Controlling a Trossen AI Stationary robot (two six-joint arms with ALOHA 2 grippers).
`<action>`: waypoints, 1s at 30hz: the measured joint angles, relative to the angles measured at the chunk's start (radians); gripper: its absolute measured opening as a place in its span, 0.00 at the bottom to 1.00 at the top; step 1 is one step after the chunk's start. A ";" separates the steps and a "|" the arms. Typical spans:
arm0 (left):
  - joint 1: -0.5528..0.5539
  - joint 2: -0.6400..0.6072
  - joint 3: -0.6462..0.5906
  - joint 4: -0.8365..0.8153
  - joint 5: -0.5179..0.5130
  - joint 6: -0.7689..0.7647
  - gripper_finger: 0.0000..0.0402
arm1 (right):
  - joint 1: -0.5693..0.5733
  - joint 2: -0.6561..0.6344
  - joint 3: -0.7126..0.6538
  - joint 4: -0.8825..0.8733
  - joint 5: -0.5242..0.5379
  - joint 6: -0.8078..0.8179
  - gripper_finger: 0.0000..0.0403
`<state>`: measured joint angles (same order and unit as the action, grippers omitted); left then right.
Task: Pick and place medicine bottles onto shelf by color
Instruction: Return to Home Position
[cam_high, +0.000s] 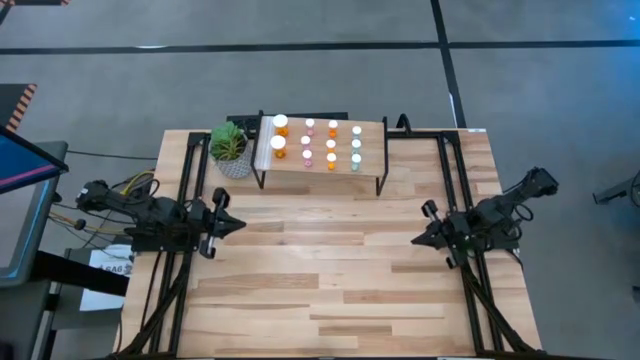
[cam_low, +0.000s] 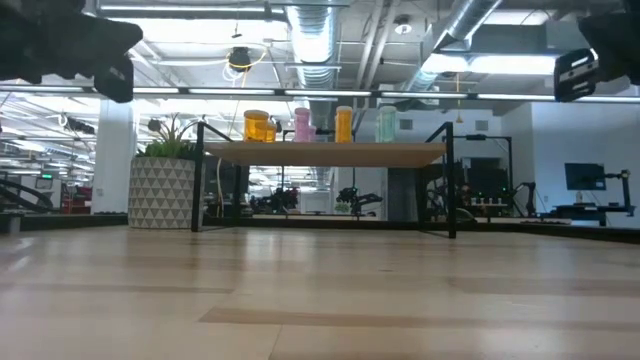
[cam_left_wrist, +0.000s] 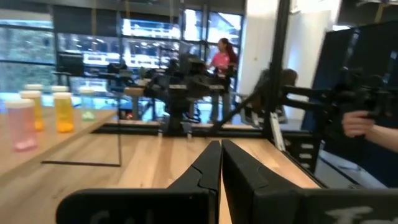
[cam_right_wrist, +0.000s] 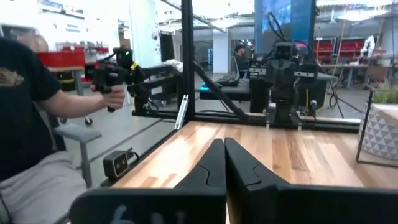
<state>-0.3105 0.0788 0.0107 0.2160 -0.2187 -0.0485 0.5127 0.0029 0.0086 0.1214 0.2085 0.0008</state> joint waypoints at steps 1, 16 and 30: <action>0.000 0.000 0.000 -0.006 0.014 -0.001 0.00 | -0.003 0.000 0.000 0.003 0.005 0.008 0.02; -0.001 0.001 -0.002 -0.160 0.274 -0.043 0.00 | -0.038 0.003 -0.002 -0.054 0.084 0.073 0.09; -0.005 -0.010 0.015 -0.218 0.349 0.013 0.00 | -0.038 0.003 -0.002 -0.060 0.083 0.070 0.08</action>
<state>-0.3157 0.0692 0.0257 -0.0017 0.1303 -0.0353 0.4751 0.0059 0.0063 0.0616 0.2916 0.0712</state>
